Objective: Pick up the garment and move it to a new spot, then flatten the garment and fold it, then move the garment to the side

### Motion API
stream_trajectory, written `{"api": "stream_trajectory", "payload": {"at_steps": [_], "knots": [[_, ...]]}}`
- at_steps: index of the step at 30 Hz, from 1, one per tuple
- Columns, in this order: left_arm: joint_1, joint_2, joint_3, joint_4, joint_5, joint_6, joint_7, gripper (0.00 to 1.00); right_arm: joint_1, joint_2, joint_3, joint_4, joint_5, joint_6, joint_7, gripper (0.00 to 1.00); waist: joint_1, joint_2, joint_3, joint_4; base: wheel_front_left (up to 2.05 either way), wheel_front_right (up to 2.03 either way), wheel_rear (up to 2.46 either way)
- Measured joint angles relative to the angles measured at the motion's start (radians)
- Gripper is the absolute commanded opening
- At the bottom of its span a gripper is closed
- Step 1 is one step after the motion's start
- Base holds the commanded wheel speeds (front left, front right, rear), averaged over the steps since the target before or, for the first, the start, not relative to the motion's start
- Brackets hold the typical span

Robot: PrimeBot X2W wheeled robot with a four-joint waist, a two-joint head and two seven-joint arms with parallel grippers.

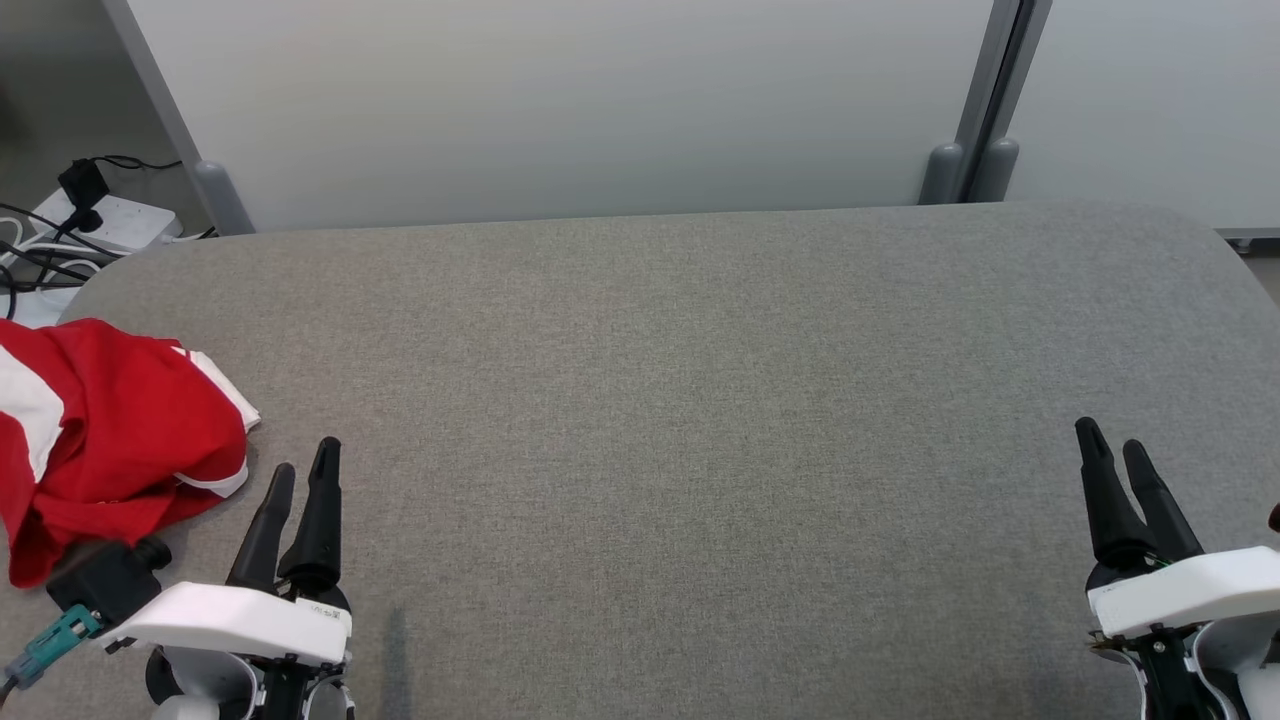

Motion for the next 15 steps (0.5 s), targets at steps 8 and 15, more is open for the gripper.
{"api": "stream_trajectory", "payload": {"at_steps": [8, 15], "knots": [[0.0, 0.031, -0.036, 0.008, 0.138, 0.02, -0.023, 1.0, 0.0, 0.0, 0.016, 0.02, -0.113, 0.0, -0.015, 1.0, 0.0, 0.0, -0.002, 0.002, 0.0, 0.0, 0.0], [0.0, 0.045, -0.055, 0.024, 0.214, 0.034, -0.042, 1.0, 0.0, -0.005, 0.036, 0.038, -0.18, 0.0, -0.027, 1.0, 0.0, 0.0, -0.004, 0.004, 0.0, 0.0, 0.0]]}}
